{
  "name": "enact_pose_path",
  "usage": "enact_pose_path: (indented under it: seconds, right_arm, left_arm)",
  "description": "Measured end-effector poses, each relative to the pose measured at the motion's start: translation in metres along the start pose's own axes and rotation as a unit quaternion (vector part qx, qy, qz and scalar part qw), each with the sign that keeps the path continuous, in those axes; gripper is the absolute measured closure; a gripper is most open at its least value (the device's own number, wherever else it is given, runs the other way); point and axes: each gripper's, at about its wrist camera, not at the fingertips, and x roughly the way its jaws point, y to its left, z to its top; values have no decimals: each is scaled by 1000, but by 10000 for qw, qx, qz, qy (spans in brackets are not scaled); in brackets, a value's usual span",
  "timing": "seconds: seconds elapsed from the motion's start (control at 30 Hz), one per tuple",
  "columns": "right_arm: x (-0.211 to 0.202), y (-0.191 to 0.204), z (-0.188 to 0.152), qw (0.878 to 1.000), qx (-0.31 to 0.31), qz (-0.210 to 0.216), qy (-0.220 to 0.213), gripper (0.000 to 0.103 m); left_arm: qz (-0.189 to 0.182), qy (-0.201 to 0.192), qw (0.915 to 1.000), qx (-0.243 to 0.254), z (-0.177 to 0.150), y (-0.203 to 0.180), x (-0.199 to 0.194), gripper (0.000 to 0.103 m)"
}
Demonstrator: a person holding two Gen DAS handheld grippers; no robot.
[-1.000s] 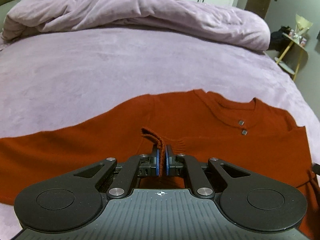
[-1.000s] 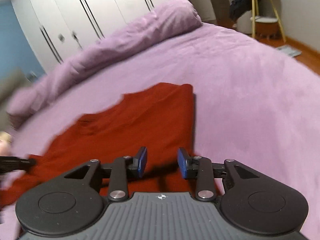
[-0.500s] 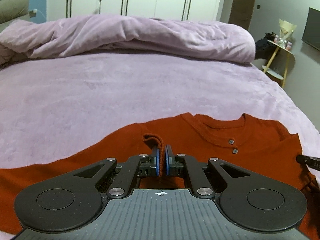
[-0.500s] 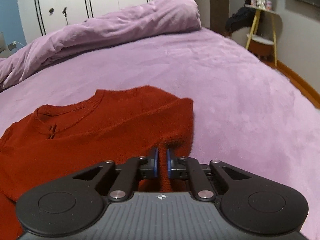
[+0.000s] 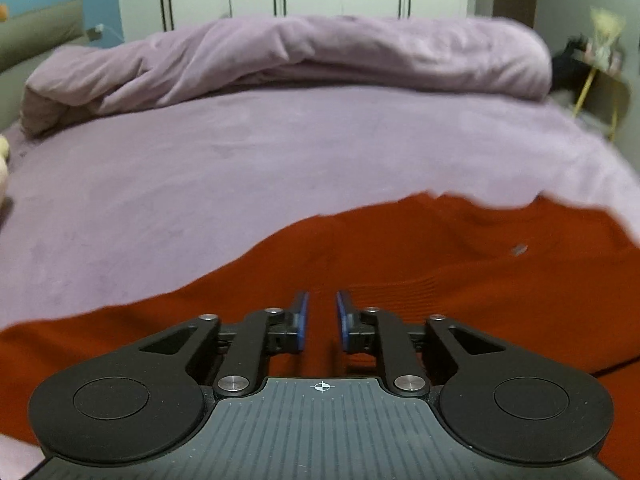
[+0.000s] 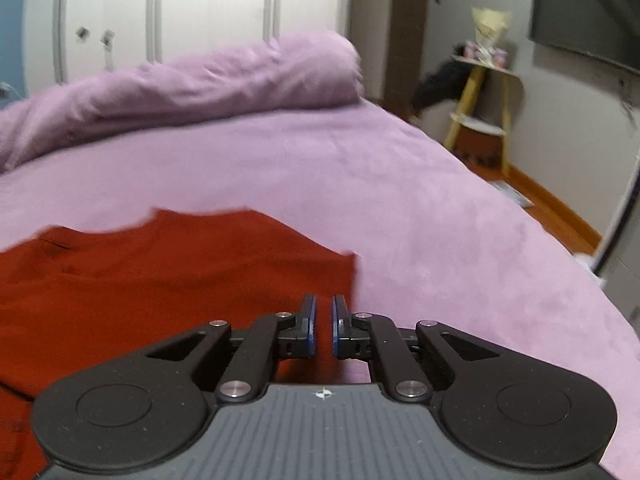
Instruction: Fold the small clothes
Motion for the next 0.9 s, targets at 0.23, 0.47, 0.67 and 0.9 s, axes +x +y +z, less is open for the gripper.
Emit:
enact_pose_path:
  seconds: [0.23,0.47,0.67,0.9]
  right_arm:
    - [7,59,-23,9914,-561,1130,358,96]
    - [17,24,-33,9964,-826,200,-12,98]
    - [12,5,-29,9978,-653,-8,96,97]
    - [3,1,-37,9972,-727,-152,108,97]
  left_arm:
    - [-619,462,9970,-19,-5,-43,22,57]
    - [66,541,9980,334,-17,-47,47,58]
    - [100,515,9978,408,-17,-48,45,58]
    - [154,582,9974,404,-15,-45,46,49]
